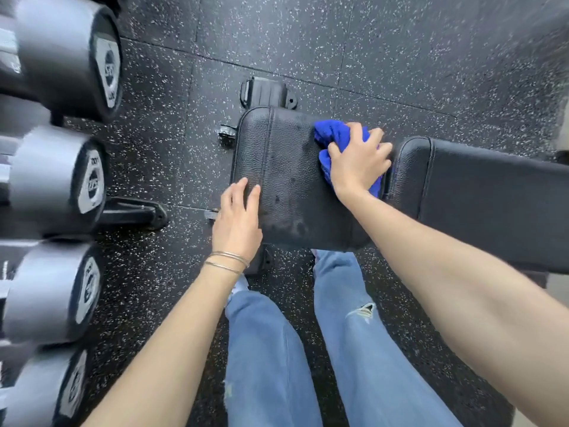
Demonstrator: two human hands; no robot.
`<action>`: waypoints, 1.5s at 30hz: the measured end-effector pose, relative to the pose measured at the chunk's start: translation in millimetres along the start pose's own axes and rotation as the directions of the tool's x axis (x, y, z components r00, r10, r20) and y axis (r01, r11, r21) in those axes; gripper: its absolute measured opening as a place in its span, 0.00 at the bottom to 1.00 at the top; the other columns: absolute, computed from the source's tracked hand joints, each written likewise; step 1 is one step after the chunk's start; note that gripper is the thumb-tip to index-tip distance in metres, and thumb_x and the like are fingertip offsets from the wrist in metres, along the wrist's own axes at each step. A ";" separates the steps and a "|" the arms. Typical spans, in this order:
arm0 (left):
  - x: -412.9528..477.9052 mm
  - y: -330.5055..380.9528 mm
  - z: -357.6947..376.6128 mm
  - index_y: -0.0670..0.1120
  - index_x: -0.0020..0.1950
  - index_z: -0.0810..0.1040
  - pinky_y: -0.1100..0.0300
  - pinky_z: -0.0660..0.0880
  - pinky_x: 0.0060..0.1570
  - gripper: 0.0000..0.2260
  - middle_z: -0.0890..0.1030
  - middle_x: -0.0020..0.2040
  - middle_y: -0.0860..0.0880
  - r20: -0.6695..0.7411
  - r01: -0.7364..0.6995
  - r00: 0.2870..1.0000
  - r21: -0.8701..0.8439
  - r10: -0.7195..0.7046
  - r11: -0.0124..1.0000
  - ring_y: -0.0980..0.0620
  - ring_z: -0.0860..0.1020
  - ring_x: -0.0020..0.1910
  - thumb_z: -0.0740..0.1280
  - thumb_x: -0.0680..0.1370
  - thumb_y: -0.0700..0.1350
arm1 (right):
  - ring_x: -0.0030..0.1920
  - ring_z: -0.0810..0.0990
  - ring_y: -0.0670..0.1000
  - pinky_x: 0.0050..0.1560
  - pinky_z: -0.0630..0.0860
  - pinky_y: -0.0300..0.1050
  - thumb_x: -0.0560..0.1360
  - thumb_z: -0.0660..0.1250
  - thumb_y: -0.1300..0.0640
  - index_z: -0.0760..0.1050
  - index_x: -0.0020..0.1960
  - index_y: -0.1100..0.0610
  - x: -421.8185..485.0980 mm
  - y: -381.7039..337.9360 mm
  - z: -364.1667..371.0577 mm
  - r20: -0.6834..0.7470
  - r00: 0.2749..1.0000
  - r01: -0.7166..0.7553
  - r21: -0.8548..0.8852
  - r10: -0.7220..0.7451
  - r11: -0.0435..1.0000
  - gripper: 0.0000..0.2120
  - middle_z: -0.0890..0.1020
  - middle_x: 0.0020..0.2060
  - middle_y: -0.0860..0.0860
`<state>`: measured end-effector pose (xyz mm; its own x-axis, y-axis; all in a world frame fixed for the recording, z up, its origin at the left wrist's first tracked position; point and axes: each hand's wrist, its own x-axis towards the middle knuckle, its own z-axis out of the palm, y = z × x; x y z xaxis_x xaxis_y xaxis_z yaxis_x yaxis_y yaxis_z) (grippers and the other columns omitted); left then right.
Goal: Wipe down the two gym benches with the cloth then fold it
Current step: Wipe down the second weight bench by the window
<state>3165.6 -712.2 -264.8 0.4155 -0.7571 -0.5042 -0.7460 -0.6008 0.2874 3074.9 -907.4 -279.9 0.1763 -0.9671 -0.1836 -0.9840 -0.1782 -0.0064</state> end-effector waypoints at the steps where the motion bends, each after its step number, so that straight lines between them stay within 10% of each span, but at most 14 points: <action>1: -2.1 -7.7 -0.7 0.45 0.75 0.57 0.51 0.65 0.68 0.31 0.54 0.76 0.43 0.012 -0.032 0.999 0.007 0.032 0.999 0.42 0.55 0.73 0.66 0.74 0.37 | 0.56 0.69 0.61 0.52 0.68 0.54 0.72 0.66 0.44 0.71 0.61 0.48 -5.3 -4.2 0.5 -0.021 0.999 0.030 -0.001 -0.030 1.000 0.19 0.71 0.60 0.56; 7: -15.6 -46.8 -5.4 0.51 0.76 0.55 0.52 0.74 0.56 0.34 0.50 0.78 0.49 0.123 -0.193 0.975 0.051 0.186 0.980 0.44 0.60 0.70 0.65 0.73 0.36 | 0.49 0.75 0.61 0.46 0.70 0.53 0.60 0.77 0.46 0.78 0.55 0.50 -89.0 -0.8 9.0 0.031 0.889 0.457 0.020 -0.458 0.889 0.24 0.78 0.53 0.57; 12: -16.6 -65.2 -5.2 0.53 0.76 0.56 0.52 0.71 0.59 0.34 0.51 0.78 0.52 0.127 -0.251 0.962 0.063 0.242 0.966 0.45 0.63 0.69 0.62 0.73 0.35 | 0.39 0.79 0.60 0.37 0.74 0.49 0.56 0.78 0.44 0.82 0.48 0.51 -103.9 38.8 5.2 0.083 0.539 0.840 -0.121 -0.838 0.529 0.23 0.82 0.45 0.57; 16: -19.1 -65.2 -0.8 0.52 0.76 0.55 0.52 0.72 0.58 0.34 0.50 0.78 0.51 0.115 -0.250 0.963 0.028 0.245 0.968 0.44 0.64 0.67 0.60 0.73 0.33 | 0.54 0.72 0.62 0.51 0.70 0.56 0.69 0.70 0.47 0.75 0.60 0.50 -54.2 40.7 -3.1 0.061 0.942 0.335 -0.074 -0.331 0.939 0.21 0.75 0.56 0.59; 19: -19.2 -64.4 2.1 0.52 0.76 0.54 0.52 0.72 0.58 0.35 0.49 0.78 0.51 0.102 -0.248 0.964 0.023 0.244 0.969 0.44 0.64 0.67 0.61 0.72 0.33 | 0.61 0.68 0.62 0.59 0.67 0.56 0.74 0.63 0.46 0.70 0.63 0.49 -3.3 6.4 -10.0 0.022 0.995 -0.104 0.074 0.102 0.992 0.19 0.70 0.62 0.57; 22: -19.2 -65.0 5.2 0.52 0.76 0.54 0.51 0.72 0.59 0.35 0.49 0.79 0.51 0.092 -0.233 0.969 0.012 0.231 0.972 0.44 0.64 0.67 0.61 0.72 0.34 | 0.63 0.67 0.61 0.60 0.66 0.55 0.74 0.63 0.45 0.69 0.64 0.47 19.9 -49.1 -9.9 0.061 0.992 -0.114 0.132 0.107 0.985 0.20 0.69 0.64 0.56; 25: -18.2 -66.3 5.2 0.52 0.76 0.56 0.50 0.71 0.58 0.34 0.50 0.78 0.51 0.073 -0.229 0.971 0.001 0.229 0.973 0.44 0.65 0.67 0.61 0.72 0.34 | 0.62 0.67 0.60 0.58 0.68 0.53 0.72 0.65 0.43 0.70 0.63 0.45 -4.0 -106.1 -0.7 0.065 0.981 0.172 0.137 -0.182 0.975 0.21 0.70 0.63 0.54; 28: -20.4 -64.5 4.9 0.53 0.75 0.59 0.49 0.70 0.57 0.33 0.53 0.78 0.50 0.062 -0.198 0.978 -0.005 0.198 0.980 0.43 0.66 0.66 0.60 0.72 0.35 | 0.59 0.68 0.59 0.54 0.68 0.52 0.69 0.67 0.43 0.73 0.61 0.44 -40.1 -113.7 1.3 0.079 0.885 0.458 0.033 -0.459 0.888 0.22 0.72 0.61 0.53; 32: -25.2 -65.9 3.3 0.53 0.72 0.66 0.49 0.70 0.56 0.29 0.62 0.74 0.45 0.041 -0.151 0.987 -0.038 0.152 0.988 0.41 0.69 0.61 0.60 0.72 0.35 | 0.51 0.75 0.62 0.46 0.70 0.53 0.66 0.69 0.46 0.79 0.56 0.50 -59.0 -65.1 -8.0 0.190 0.465 0.880 0.007 -0.865 0.474 0.19 0.78 0.54 0.58; 34: -27.1 -69.4 3.0 0.53 0.71 0.67 0.48 0.70 0.58 0.29 0.63 0.73 0.45 0.060 -0.157 0.985 -0.061 0.161 0.986 0.42 0.69 0.62 0.60 0.72 0.35 | 0.48 0.77 0.62 0.44 0.71 0.52 0.65 0.71 0.47 0.80 0.54 0.52 -41.4 -50.7 -12.5 0.226 0.367 0.928 -0.024 -0.902 0.372 0.19 0.80 0.50 0.59; 42: -27.8 -86.3 -8.0 0.48 0.68 0.72 0.48 0.71 0.61 0.25 0.67 0.70 0.44 0.025 -0.062 0.997 -0.154 0.067 0.986 0.43 0.70 0.64 0.61 0.72 0.32 | 0.63 0.67 0.60 0.59 0.66 0.55 0.71 0.66 0.44 0.72 0.62 0.47 36.3 -116.7 -9.7 0.140 0.906 0.407 -0.019 -0.401 0.913 0.20 0.71 0.62 0.55; 45: -28.2 -94.4 -12.2 0.45 0.66 0.73 0.47 0.71 0.61 0.24 0.69 0.69 0.42 -0.015 -0.011 1.000 -0.164 0.008 0.986 0.41 0.71 0.63 0.62 0.71 0.31 | 0.64 0.66 0.60 0.61 0.65 0.56 0.72 0.65 0.42 0.72 0.62 0.48 34.7 -136.9 -7.0 0.172 0.941 0.298 -0.011 -0.292 0.954 0.21 0.71 0.63 0.55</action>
<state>3230.6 -637.3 -267.8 0.4168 -0.7658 -0.4897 -0.6550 -0.6266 0.4223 3215.9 -917.9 -278.5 0.4488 -0.8263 -0.3403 -0.8861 -0.4607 -0.0499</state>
